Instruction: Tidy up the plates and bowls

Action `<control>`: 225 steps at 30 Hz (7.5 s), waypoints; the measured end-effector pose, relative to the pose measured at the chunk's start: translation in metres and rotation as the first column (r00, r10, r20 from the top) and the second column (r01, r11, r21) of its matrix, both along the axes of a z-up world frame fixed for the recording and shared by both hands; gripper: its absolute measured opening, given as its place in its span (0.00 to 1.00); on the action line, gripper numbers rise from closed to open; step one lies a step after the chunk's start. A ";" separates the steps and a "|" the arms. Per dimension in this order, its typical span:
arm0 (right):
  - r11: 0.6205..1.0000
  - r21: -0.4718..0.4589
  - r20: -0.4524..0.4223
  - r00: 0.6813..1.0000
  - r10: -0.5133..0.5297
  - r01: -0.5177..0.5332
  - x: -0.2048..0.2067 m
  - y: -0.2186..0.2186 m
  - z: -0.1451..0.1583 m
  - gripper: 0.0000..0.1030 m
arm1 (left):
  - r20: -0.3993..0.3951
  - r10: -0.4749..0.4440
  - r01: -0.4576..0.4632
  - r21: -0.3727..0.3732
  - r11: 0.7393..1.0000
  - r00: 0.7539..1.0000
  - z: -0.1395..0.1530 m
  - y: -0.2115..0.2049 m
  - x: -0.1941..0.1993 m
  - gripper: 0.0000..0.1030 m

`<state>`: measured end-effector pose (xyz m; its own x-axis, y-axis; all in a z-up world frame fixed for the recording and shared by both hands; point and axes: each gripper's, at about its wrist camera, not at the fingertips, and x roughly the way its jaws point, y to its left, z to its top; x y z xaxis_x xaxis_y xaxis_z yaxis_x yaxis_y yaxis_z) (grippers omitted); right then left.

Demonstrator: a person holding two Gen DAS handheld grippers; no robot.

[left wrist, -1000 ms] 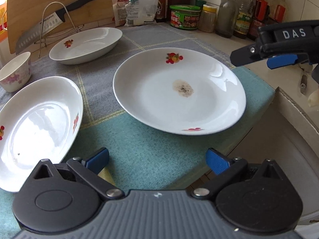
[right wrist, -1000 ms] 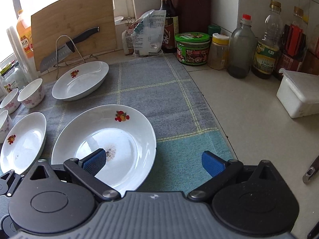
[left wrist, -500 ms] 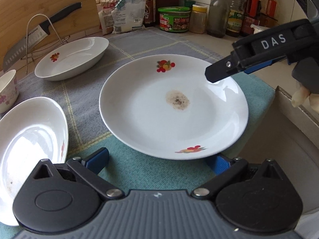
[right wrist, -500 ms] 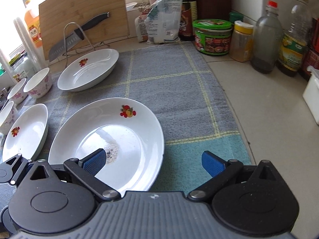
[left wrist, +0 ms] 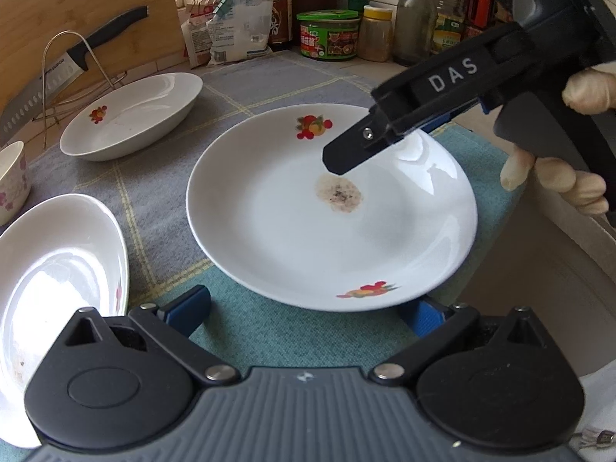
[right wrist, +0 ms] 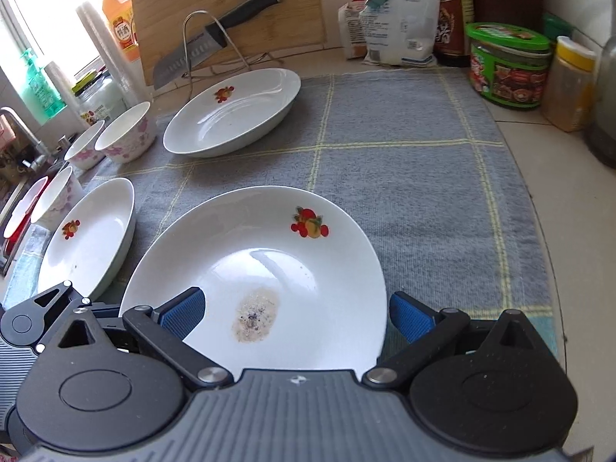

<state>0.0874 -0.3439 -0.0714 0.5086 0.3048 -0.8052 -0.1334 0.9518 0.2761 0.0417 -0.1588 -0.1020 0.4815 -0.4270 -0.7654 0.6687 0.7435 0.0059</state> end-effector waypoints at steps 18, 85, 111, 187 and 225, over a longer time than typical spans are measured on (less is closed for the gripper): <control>0.967 -0.032 -0.088 0.964 0.250 -0.254 0.029 -0.001 -0.005 1.00 | 0.008 -0.052 0.052 -0.011 0.999 0.999 -0.001 0.001 0.002 1.00; 0.940 0.209 -0.256 0.913 0.317 -0.268 0.070 -0.019 -0.001 1.00 | -0.025 -0.222 0.222 0.031 0.974 0.975 0.012 -0.019 0.019 0.99; 0.965 0.150 -0.145 0.961 0.237 -0.215 0.117 -0.087 0.018 1.00 | 0.033 -0.261 0.261 0.025 0.965 0.965 0.018 -0.078 0.084 0.99; 0.987 -0.105 -0.016 0.993 0.120 -0.121 0.141 -0.112 0.031 1.00 | 0.008 -0.122 0.122 -0.040 0.992 0.993 0.009 -0.085 0.111 0.99; 0.909 0.001 0.092 0.905 0.416 -0.417 0.037 0.071 0.046 1.00 | 0.201 0.541 -0.535 -0.088 0.840 0.816 0.063 0.062 -0.036 0.99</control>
